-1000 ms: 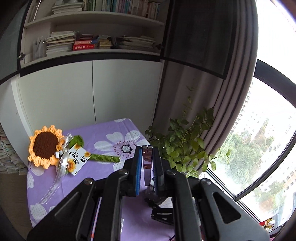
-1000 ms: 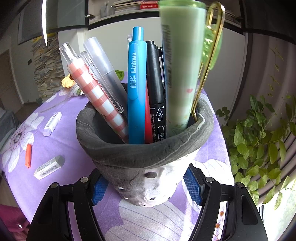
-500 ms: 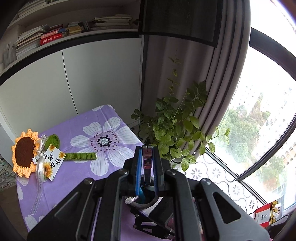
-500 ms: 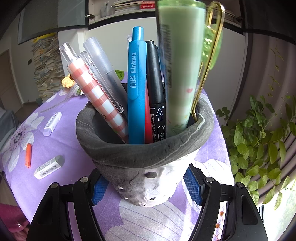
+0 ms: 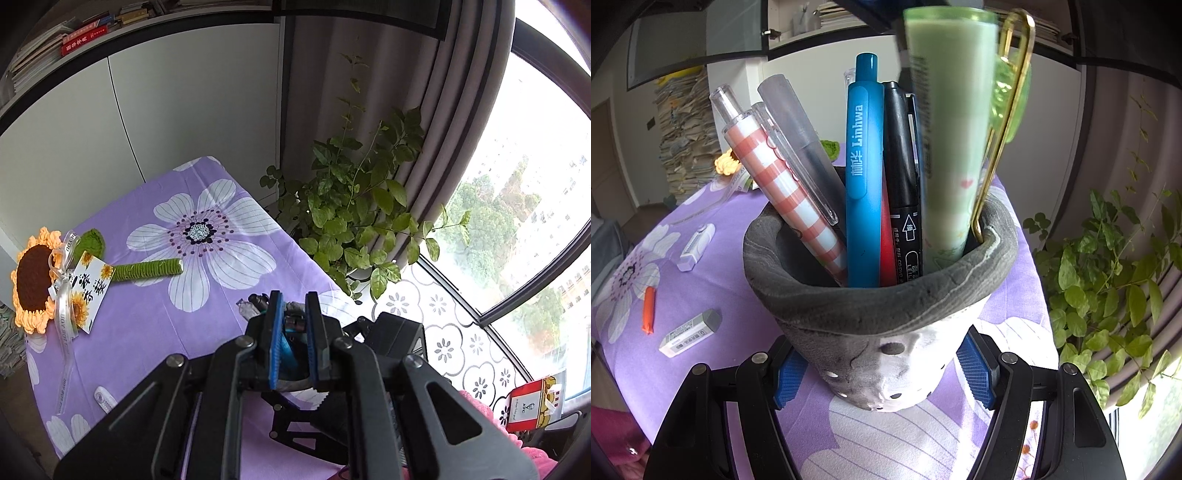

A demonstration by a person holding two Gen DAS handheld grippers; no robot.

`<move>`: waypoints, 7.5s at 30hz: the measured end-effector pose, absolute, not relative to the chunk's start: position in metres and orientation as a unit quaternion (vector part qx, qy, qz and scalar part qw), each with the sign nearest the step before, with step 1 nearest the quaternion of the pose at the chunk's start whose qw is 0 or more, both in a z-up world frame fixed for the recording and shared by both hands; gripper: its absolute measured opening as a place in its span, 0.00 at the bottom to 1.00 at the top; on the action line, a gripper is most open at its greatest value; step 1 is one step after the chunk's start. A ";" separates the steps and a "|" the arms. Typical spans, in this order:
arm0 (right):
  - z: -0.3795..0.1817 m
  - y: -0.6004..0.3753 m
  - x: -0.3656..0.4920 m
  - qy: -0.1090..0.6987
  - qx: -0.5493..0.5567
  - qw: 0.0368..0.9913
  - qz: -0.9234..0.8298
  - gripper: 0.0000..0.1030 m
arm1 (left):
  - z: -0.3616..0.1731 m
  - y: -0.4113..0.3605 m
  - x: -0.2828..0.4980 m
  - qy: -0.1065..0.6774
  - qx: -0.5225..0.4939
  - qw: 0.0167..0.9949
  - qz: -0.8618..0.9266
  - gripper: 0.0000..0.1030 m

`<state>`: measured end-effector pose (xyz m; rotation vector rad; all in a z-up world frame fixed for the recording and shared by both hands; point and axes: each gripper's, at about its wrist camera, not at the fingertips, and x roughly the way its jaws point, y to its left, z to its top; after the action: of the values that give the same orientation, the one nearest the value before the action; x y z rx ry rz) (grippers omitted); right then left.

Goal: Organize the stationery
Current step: 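Open the left gripper to release the silver pen in the cup, then move the left gripper to the orange marker and grasp it, then lift the orange marker with the left gripper and insert it into the cup, then open the left gripper to release the orange marker in the cup, then grasp the small white stick with the left gripper, then lift the white stick with the left gripper and insert it into the cup, then open the left gripper to release the white stick in the cup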

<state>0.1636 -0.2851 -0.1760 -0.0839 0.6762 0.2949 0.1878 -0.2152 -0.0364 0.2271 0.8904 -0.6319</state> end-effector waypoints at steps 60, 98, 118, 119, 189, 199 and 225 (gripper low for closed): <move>-0.175 -0.286 0.163 0.331 -0.040 0.932 0.144 0.71 | -0.129 -0.032 0.173 0.571 -0.070 0.815 -0.078 0.11; -0.176 -0.289 0.164 0.331 -0.039 0.931 0.150 0.71 | -0.036 -0.194 0.203 0.367 -0.001 0.870 -0.329 0.11; -0.177 -0.291 0.165 0.331 -0.041 0.931 0.149 0.71 | -0.041 -0.187 0.192 0.397 0.025 0.856 -0.330 0.34; -0.177 -0.291 0.165 0.331 -0.040 0.931 0.149 0.71 | -0.037 -0.184 0.189 0.389 0.028 0.862 -0.325 0.35; -0.178 -0.288 0.165 0.332 -0.045 0.930 0.151 0.71 | -0.004 -0.121 0.145 0.360 0.039 0.875 -0.321 0.08; -0.178 -0.288 0.166 0.332 -0.046 0.930 0.151 0.71 | 0.007 -0.182 0.168 0.348 0.059 0.857 -0.376 0.09; -0.179 -0.283 0.165 0.332 -0.046 0.930 0.152 0.71 | -0.035 -0.187 0.187 0.410 0.097 0.843 -0.336 0.19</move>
<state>0.1648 -0.2831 -0.1786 -0.0945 0.6796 0.3108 0.1868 -0.1866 -0.0348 0.2039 0.8651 -0.7097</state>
